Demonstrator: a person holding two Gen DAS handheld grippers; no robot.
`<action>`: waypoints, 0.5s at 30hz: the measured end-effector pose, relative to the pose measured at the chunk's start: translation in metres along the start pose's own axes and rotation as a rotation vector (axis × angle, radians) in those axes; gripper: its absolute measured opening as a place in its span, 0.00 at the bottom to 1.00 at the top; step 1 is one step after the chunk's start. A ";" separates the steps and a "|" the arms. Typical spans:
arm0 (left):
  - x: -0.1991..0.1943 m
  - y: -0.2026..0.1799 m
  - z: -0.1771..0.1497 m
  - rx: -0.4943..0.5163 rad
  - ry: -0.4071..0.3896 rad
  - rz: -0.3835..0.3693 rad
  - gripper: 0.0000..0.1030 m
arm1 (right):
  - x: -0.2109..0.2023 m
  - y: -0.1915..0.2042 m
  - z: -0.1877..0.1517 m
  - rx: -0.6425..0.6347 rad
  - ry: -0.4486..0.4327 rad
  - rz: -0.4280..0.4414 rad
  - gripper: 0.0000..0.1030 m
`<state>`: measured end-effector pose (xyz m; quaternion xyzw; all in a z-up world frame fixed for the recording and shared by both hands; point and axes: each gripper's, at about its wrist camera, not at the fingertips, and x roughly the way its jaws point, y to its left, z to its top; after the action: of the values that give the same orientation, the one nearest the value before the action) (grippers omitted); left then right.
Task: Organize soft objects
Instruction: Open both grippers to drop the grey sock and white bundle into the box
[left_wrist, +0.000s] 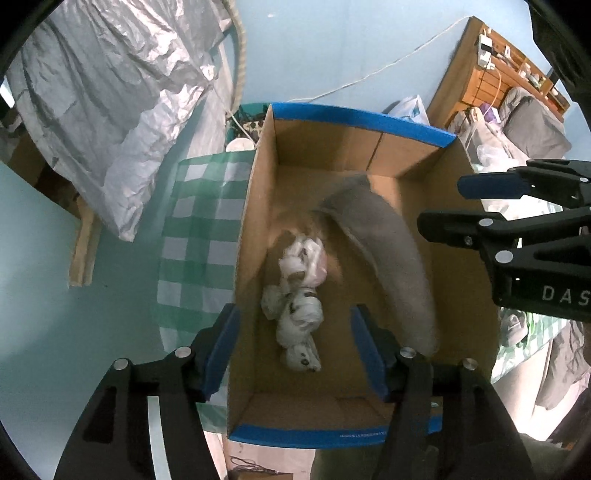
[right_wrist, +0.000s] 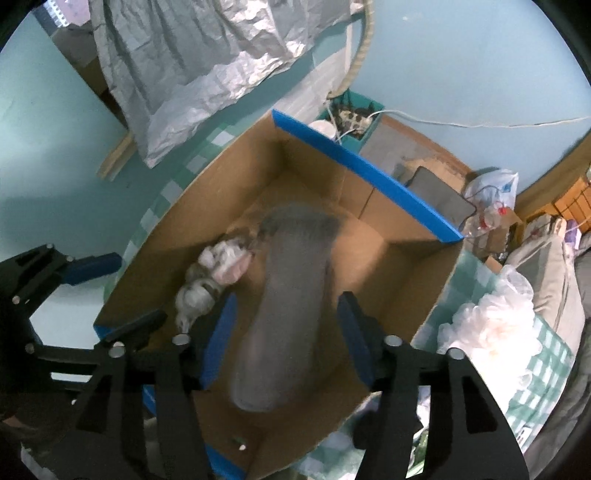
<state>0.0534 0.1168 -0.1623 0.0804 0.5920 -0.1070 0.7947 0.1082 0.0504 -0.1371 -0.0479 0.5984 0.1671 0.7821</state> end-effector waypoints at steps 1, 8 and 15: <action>-0.002 0.000 0.000 0.001 0.001 0.000 0.62 | -0.002 -0.001 0.000 0.004 -0.003 -0.004 0.58; -0.015 -0.004 -0.001 -0.001 -0.015 -0.016 0.64 | -0.017 -0.009 -0.008 0.028 -0.019 -0.019 0.62; -0.024 -0.014 -0.004 0.013 -0.015 -0.023 0.65 | -0.031 -0.021 -0.021 0.060 -0.027 -0.029 0.62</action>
<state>0.0397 0.1056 -0.1406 0.0778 0.5861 -0.1203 0.7974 0.0884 0.0185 -0.1157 -0.0308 0.5916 0.1381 0.7937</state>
